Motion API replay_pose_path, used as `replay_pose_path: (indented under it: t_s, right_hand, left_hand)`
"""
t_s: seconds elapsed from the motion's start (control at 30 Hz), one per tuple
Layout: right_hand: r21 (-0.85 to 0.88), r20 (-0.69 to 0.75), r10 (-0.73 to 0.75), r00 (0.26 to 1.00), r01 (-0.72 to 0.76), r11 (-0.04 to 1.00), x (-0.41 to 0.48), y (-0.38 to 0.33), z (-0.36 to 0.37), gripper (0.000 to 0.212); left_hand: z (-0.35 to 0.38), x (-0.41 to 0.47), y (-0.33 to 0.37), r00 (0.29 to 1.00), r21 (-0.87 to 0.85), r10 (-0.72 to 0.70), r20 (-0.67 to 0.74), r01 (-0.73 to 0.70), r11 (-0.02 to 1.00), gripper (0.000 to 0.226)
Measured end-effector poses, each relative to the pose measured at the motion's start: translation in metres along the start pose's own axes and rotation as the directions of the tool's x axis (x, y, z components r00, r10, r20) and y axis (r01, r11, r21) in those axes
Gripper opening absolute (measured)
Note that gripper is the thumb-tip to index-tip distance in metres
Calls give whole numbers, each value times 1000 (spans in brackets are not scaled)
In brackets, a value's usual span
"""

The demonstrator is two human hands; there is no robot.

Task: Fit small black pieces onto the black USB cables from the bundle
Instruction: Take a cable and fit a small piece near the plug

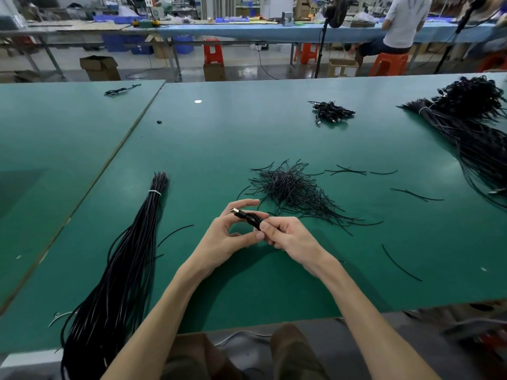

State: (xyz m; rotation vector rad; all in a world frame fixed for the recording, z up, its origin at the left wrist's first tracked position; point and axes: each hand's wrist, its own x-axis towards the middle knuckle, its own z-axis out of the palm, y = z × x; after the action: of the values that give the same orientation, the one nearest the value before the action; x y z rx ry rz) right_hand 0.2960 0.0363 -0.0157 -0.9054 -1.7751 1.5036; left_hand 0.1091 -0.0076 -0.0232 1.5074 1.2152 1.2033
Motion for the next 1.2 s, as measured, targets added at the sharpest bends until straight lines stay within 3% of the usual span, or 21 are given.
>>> replay_pose_path:
  t_s: [0.4,0.63,0.77,1.0,1.2]
  right_hand:
    - [-185,-187,-28,982,-8,983,3,14,9,26]
    - [-211,-206,-13,978,-32,977,5,16,11,13]
    - [-218,-176,-77,981,38,975,6,17,11,7]
    - [-161,-168,-108,980,81,984,4,17,8,6]
    - [-93,-142,-75,987,62,994,4,17,8,9]
  left_hand:
    - [10,0,-7,978,230,9,-208,40,972,20]
    - [10,3,-9,971,285,27,-238,43,958,20]
    - [10,3,-9,970,304,36,-240,40,952,32]
    - [13,3,-8,975,280,-23,-223,86,956,24]
    - [6,0,-10,981,79,-112,-158,125,989,7]
